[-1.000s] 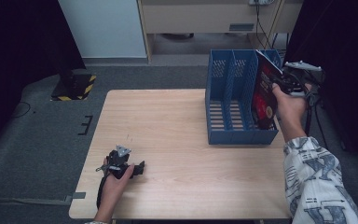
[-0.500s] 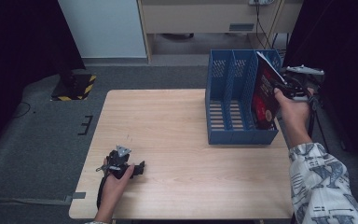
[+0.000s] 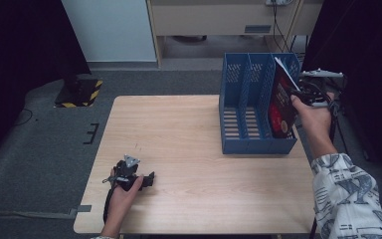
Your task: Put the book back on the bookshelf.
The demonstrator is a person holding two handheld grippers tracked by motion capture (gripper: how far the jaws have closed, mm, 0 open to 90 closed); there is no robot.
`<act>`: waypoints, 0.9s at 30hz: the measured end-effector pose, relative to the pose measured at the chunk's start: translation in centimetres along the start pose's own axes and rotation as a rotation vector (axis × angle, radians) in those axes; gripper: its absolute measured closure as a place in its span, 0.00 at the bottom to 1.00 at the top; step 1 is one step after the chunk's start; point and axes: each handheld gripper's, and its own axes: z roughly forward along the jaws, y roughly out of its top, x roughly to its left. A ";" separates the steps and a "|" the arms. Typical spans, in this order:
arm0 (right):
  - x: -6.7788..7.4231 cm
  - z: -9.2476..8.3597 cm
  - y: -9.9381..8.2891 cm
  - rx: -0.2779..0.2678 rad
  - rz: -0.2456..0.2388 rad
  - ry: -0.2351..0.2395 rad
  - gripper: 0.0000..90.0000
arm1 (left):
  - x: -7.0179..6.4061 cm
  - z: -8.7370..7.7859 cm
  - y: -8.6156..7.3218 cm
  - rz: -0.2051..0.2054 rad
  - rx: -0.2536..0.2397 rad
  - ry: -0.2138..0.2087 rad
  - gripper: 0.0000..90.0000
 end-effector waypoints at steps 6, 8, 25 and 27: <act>0.1 0.2 0.4 0.039 -0.013 -0.006 0.90 | 0.0 0.0 0.0 0.000 0.000 0.000 0.00; 0.1 0.2 0.4 0.045 -0.011 -0.002 0.91 | 0.0 0.0 0.0 0.000 0.000 0.000 0.00; 0.0 0.3 0.6 0.082 -0.006 0.022 0.95 | -0.1 0.0 0.0 0.003 0.000 -0.002 0.00; 0.0 0.4 0.6 0.081 -0.002 0.023 0.96 | -0.1 0.0 0.0 0.003 0.000 -0.002 0.00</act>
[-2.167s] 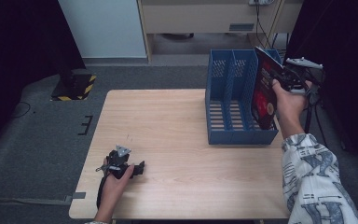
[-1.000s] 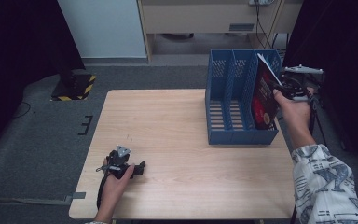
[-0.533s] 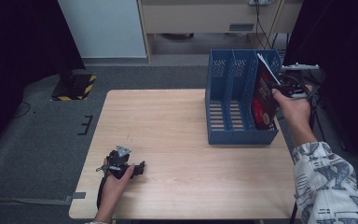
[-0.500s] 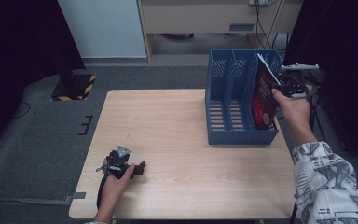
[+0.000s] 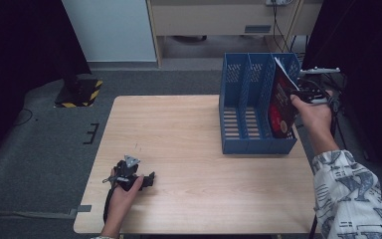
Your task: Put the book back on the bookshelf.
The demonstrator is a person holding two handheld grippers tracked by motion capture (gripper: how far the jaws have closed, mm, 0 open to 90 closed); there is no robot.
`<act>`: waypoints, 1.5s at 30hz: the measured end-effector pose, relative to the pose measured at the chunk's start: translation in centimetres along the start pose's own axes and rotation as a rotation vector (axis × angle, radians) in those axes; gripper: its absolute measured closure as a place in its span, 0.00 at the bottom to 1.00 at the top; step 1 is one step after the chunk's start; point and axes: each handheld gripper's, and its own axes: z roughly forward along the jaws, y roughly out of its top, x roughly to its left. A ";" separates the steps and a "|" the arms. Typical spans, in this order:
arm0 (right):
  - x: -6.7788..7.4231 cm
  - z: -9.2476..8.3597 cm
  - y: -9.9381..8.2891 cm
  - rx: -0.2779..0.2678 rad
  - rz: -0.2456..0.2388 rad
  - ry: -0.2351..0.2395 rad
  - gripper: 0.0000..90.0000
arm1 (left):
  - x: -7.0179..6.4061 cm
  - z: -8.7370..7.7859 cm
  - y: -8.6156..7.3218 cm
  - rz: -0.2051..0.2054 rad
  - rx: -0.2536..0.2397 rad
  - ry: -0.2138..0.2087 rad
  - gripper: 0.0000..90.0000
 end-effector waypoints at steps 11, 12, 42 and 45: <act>-0.3 0.0 -0.2 -0.026 0.017 -0.025 0.97 | 0.0 0.0 0.0 0.001 0.000 0.000 0.00; -0.4 0.0 -0.1 -0.032 0.014 -0.039 0.97 | 0.0 0.0 0.0 0.001 0.000 0.000 0.00; -1.2 2.0 1.9 -0.016 0.030 -0.172 0.97 | 0.0 0.0 0.0 -0.003 -0.004 -0.002 0.00; -1.1 2.2 1.7 -0.001 0.030 -0.171 0.97 | -0.1 0.0 0.0 -0.004 -0.004 -0.002 0.00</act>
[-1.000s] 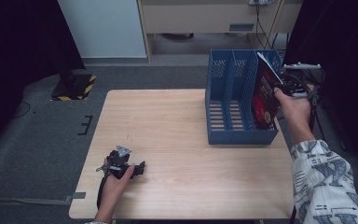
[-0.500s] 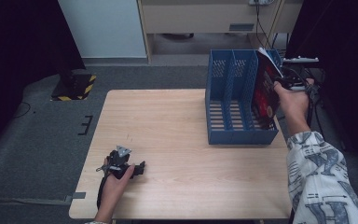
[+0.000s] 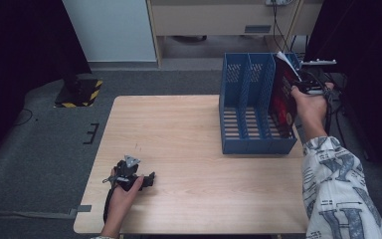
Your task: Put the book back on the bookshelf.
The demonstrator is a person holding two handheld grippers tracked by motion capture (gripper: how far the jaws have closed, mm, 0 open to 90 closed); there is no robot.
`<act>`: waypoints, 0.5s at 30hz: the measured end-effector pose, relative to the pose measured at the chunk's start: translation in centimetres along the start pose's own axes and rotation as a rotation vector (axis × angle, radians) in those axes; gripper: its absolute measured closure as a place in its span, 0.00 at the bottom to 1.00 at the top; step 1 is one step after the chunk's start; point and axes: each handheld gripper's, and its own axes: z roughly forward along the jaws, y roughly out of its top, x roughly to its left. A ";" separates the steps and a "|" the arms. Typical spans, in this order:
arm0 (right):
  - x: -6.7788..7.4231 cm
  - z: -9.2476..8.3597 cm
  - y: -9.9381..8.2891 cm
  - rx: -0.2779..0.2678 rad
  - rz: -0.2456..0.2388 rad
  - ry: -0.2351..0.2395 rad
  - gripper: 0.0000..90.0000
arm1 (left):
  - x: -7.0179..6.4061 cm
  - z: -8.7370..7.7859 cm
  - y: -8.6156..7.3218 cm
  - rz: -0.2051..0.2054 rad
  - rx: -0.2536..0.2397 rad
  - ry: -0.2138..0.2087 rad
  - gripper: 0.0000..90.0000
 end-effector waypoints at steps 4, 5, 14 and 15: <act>0.1 0.1 0.0 -0.001 0.000 0.007 0.97 | 0.0 0.0 0.0 0.000 0.000 0.000 0.00; 0.2 0.1 -0.1 0.000 0.002 0.010 0.97 | 0.0 0.0 0.0 0.000 0.000 0.000 0.00; 0.7 0.2 -0.2 -0.005 -0.008 0.026 0.96 | 0.0 0.0 0.0 0.002 0.002 0.001 0.00; 0.8 0.2 -0.2 -0.008 -0.017 0.028 0.96 | 0.0 0.0 0.0 0.002 0.002 0.001 0.00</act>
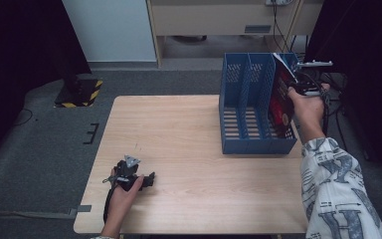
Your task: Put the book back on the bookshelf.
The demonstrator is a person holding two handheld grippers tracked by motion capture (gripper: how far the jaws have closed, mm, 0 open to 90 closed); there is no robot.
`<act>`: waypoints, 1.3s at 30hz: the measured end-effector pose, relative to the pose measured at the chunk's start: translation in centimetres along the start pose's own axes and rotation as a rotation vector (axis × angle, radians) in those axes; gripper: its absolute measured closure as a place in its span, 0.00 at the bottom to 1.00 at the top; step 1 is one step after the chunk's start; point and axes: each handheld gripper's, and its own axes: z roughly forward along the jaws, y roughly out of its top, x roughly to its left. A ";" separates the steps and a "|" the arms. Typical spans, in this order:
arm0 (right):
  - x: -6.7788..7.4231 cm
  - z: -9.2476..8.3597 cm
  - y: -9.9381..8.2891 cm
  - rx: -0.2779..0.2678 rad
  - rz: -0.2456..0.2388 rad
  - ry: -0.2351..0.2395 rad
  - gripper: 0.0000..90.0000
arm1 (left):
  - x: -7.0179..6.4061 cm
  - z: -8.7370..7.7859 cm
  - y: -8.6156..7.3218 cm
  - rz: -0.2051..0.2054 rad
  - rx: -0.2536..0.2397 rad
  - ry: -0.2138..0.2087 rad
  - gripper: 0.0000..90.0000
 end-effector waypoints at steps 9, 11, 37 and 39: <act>1.2 0.1 0.0 -0.012 -0.026 0.029 0.93 | 0.0 0.0 0.0 0.000 0.001 0.000 0.00; 1.2 0.1 0.0 -0.012 -0.033 0.029 0.93 | 0.0 0.0 0.0 0.000 0.001 0.000 0.00; 1.2 -0.6 -0.2 -0.078 -0.008 0.056 0.52 | 0.0 0.0 0.0 0.000 0.000 0.000 0.00; 1.2 -0.7 -0.2 -0.085 -0.010 0.057 0.50 | 0.0 0.0 0.0 0.000 0.000 0.000 0.00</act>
